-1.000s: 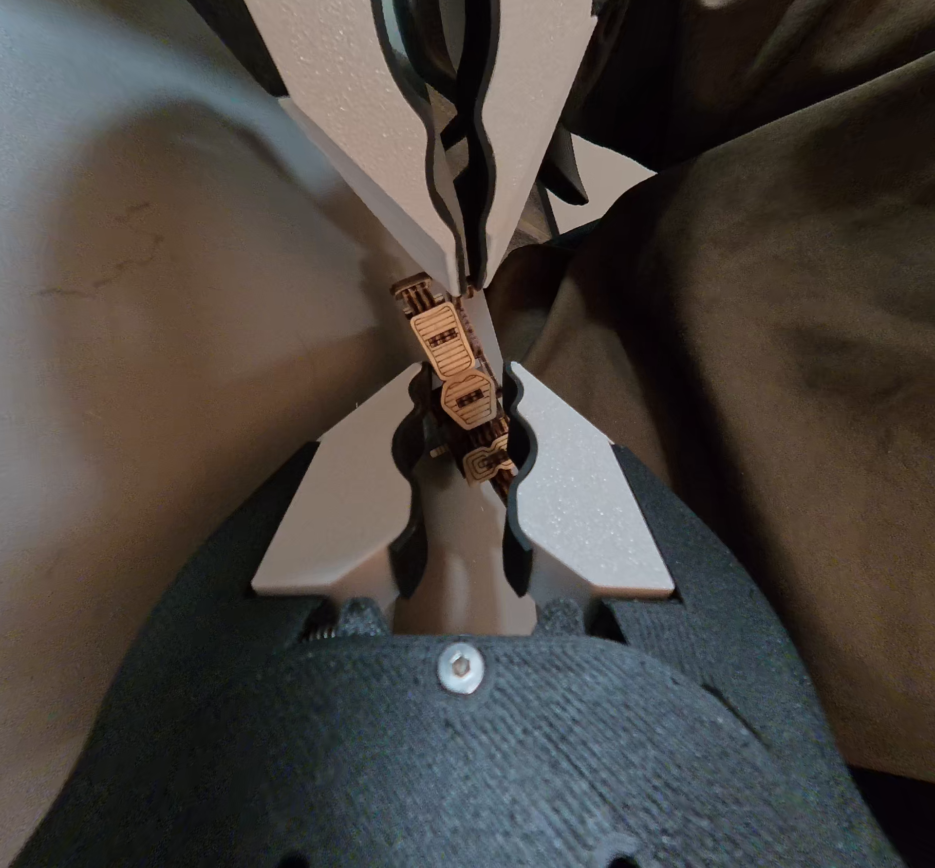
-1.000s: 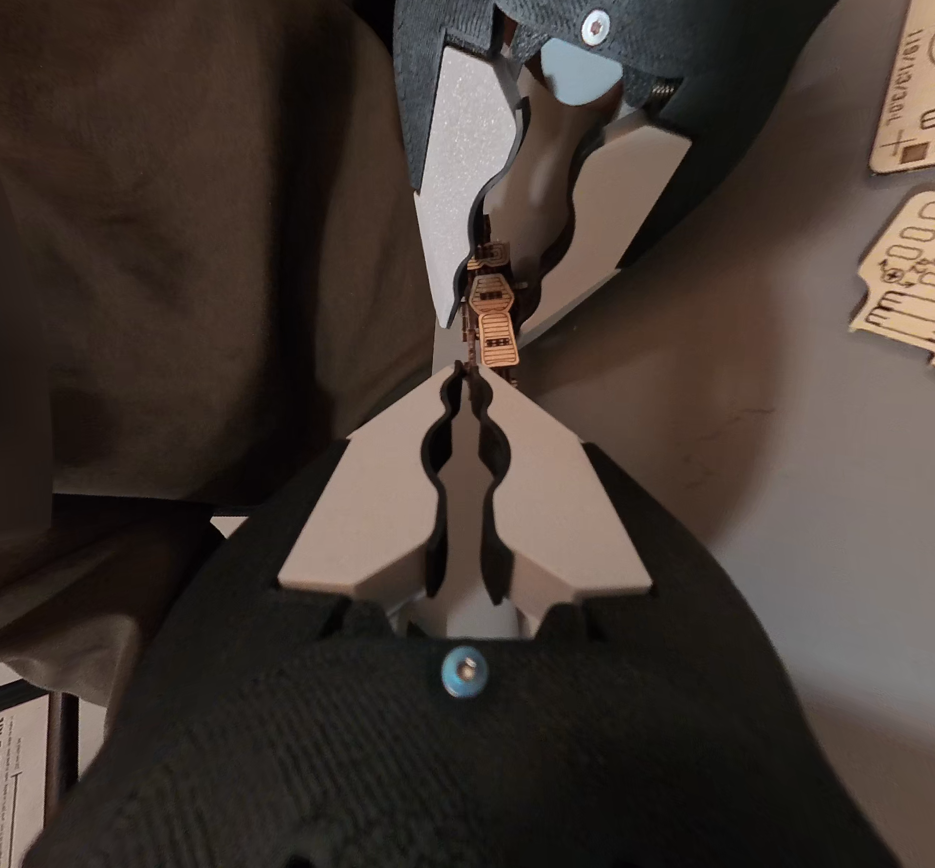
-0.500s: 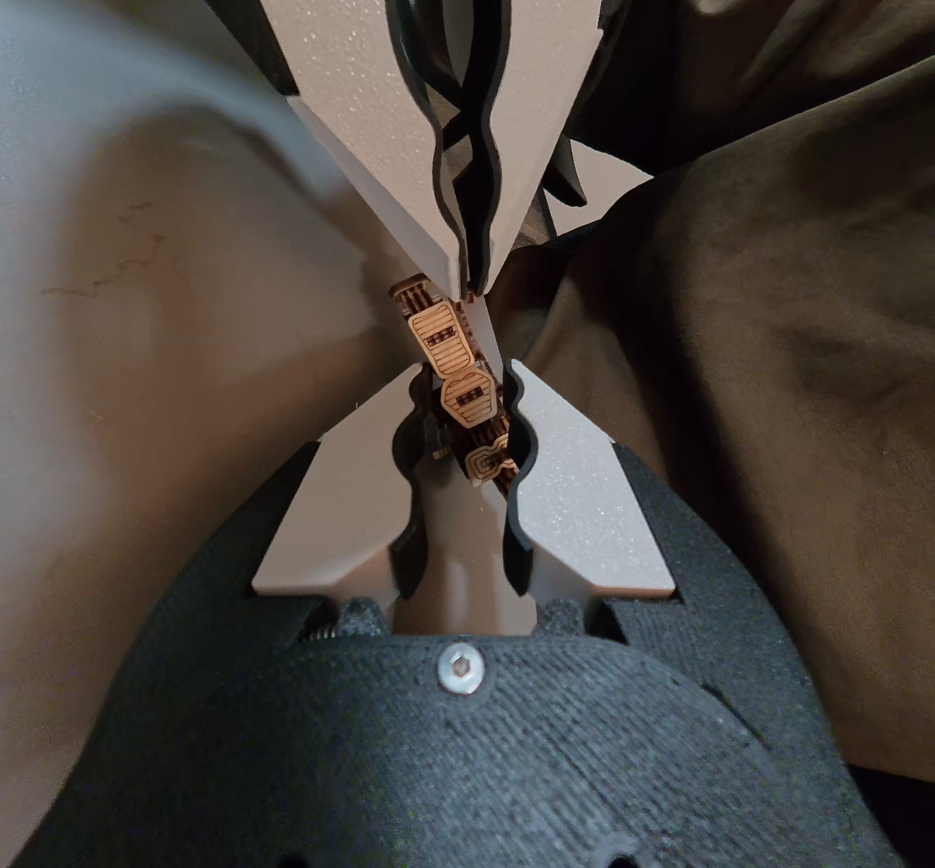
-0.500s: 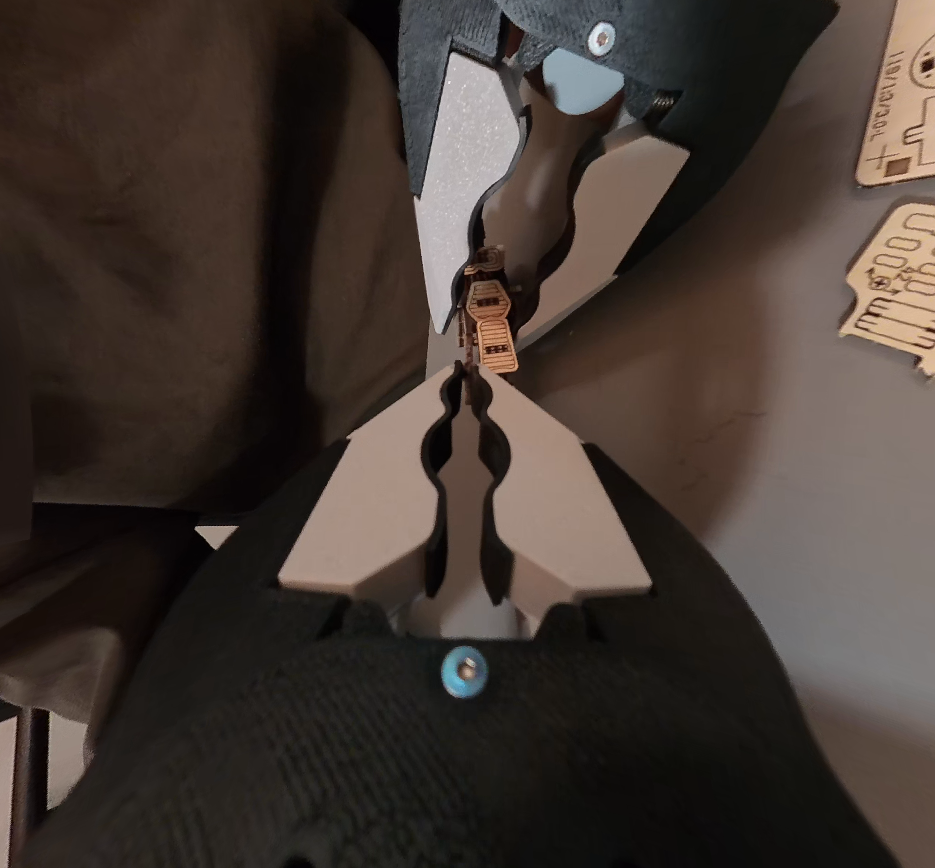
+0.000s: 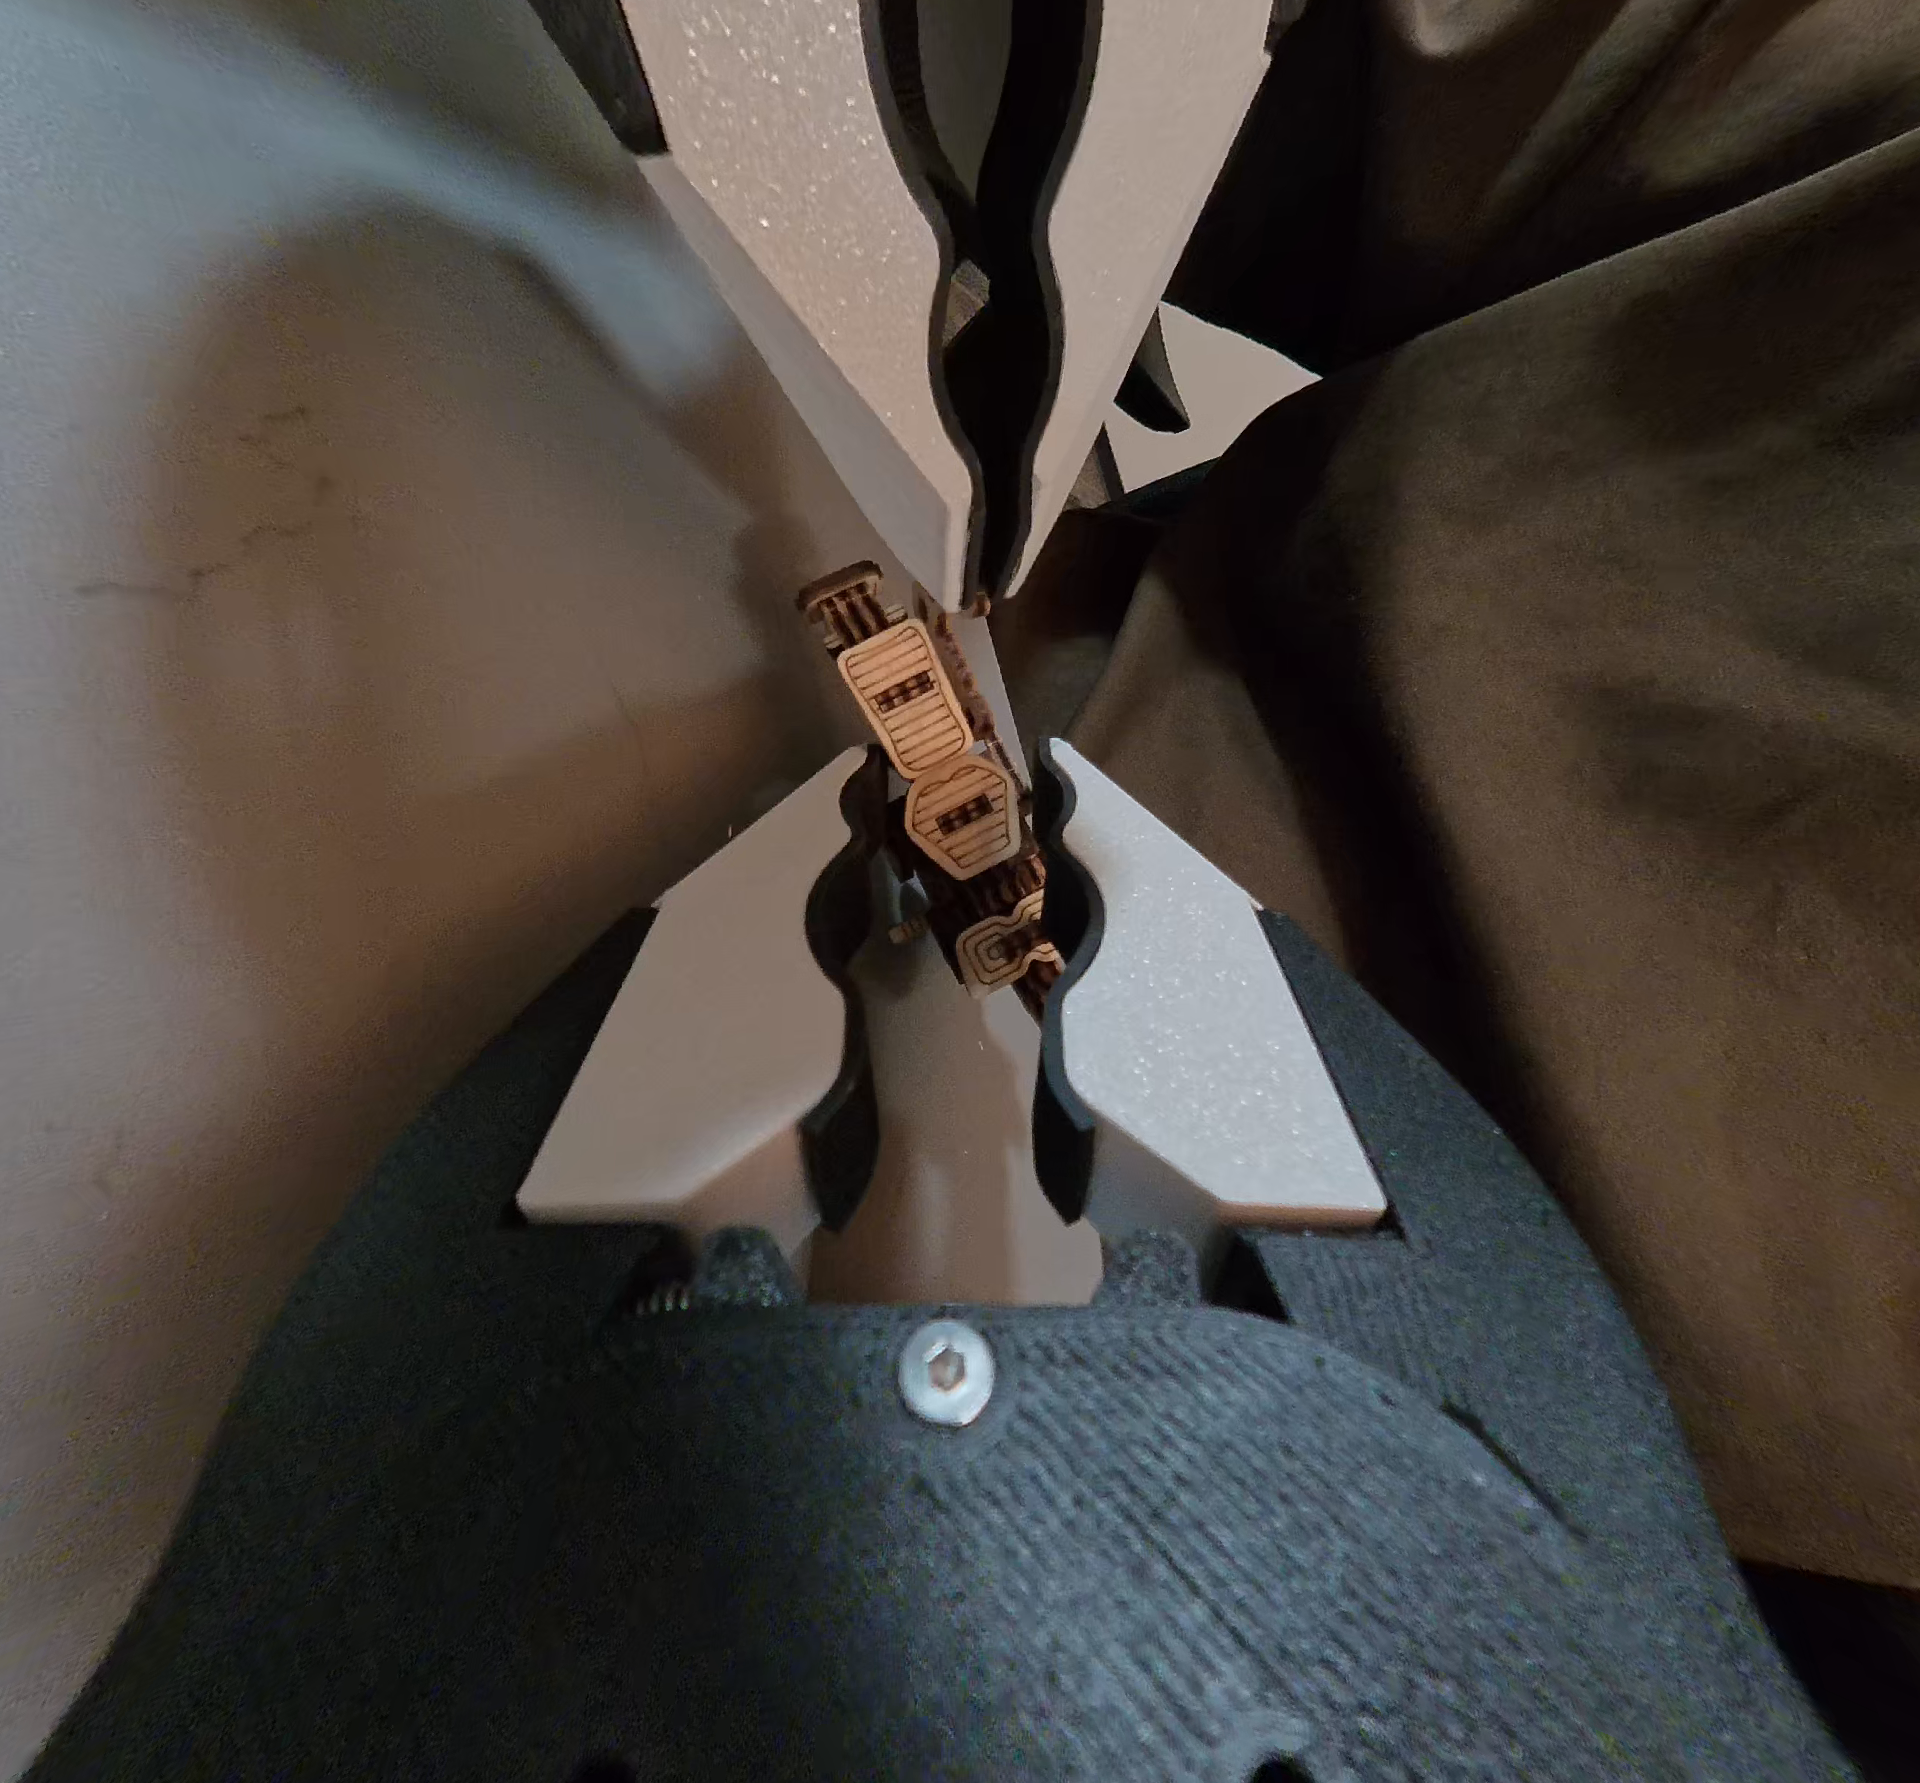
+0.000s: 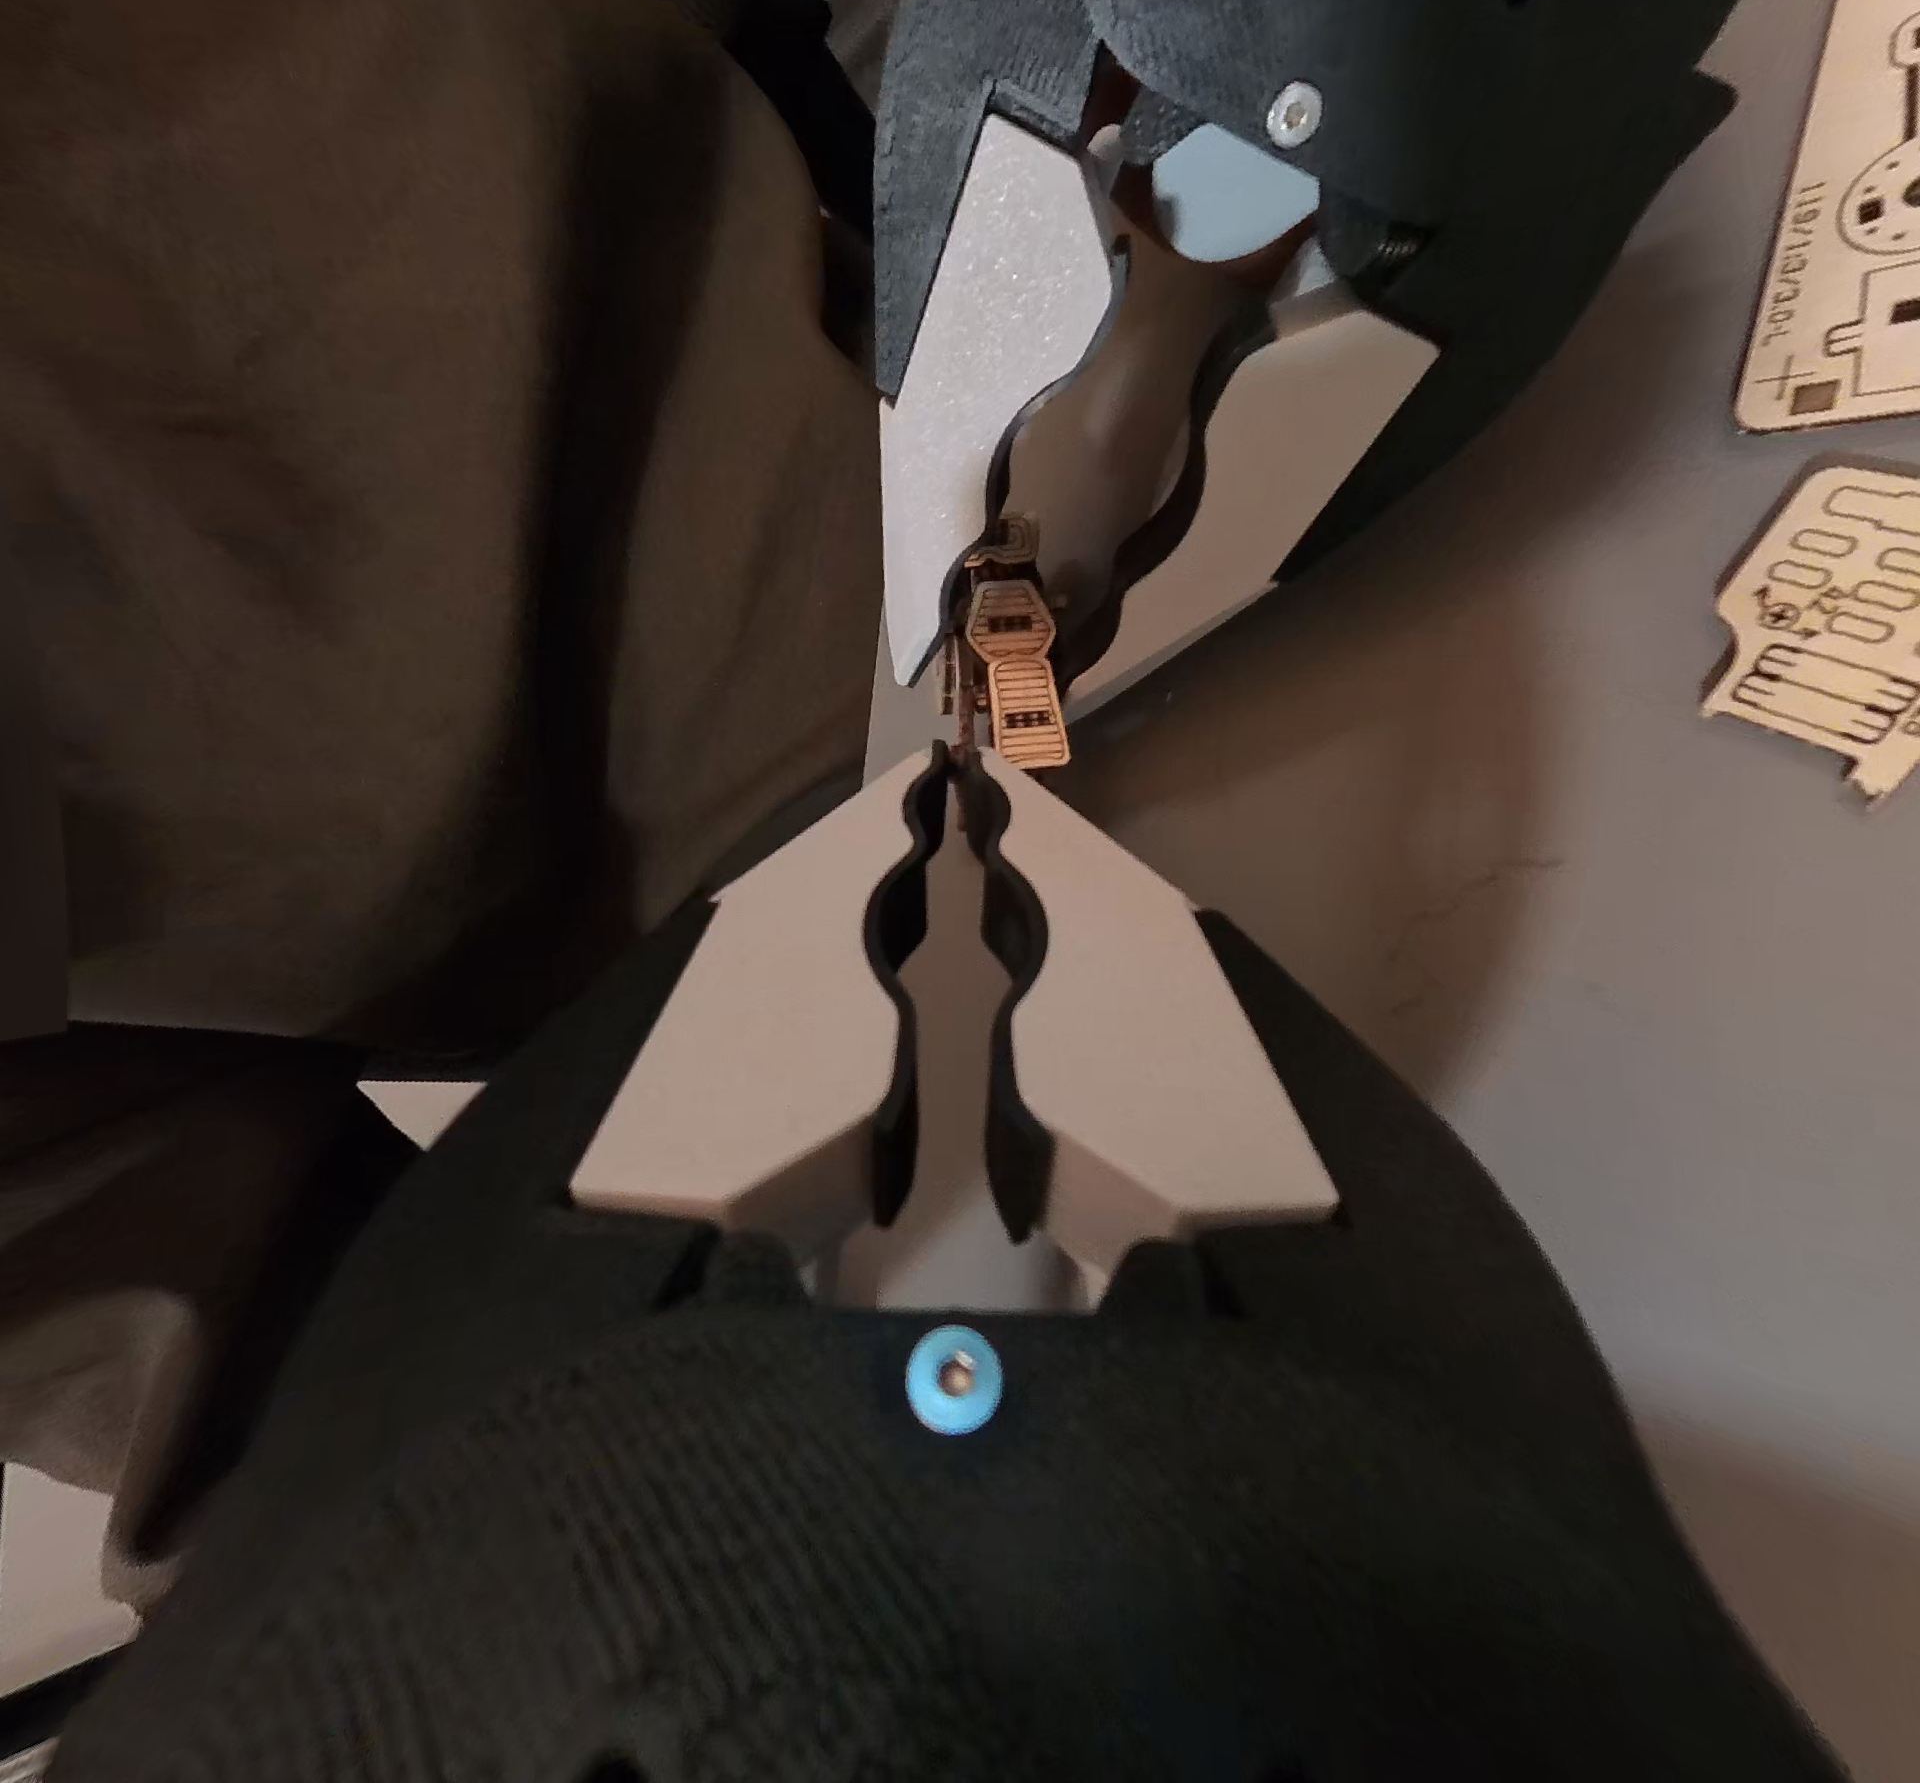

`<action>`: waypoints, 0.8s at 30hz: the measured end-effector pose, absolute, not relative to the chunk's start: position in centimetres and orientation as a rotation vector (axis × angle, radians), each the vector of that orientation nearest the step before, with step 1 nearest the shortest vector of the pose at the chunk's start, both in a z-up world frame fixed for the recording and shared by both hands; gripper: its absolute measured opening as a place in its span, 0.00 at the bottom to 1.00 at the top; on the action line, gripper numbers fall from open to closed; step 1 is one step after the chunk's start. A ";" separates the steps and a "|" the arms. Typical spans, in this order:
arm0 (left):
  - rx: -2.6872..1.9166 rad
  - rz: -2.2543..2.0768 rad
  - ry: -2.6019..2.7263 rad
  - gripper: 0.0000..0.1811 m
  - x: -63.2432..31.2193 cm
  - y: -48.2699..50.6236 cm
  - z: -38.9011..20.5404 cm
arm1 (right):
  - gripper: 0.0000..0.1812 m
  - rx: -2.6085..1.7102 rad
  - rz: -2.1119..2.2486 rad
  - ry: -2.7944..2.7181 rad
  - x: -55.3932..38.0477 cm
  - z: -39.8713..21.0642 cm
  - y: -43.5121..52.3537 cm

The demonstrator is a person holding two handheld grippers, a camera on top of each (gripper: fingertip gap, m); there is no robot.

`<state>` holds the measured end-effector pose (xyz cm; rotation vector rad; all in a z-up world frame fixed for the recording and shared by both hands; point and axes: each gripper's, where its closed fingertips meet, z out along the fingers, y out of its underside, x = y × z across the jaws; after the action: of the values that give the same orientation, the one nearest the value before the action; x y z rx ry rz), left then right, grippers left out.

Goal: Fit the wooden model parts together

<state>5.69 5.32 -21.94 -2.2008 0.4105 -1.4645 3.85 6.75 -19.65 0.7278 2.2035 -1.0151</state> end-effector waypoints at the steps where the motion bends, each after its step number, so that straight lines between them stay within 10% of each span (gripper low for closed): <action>1: -2.201 -1.465 0.412 0.14 5.7 5.3 -21.9 | 0.00 0.722 -1.015 2.210 3.8 -19.7 6.7; 24: -2.203 -1.490 0.403 0.14 5.7 5.3 -21.9 | 0.00 0.655 -0.855 2.337 3.9 -19.7 6.6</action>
<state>5.71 5.28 -21.92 -2.2030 0.4029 -1.4900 3.85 6.64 -19.71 0.6555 2.3368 -0.8547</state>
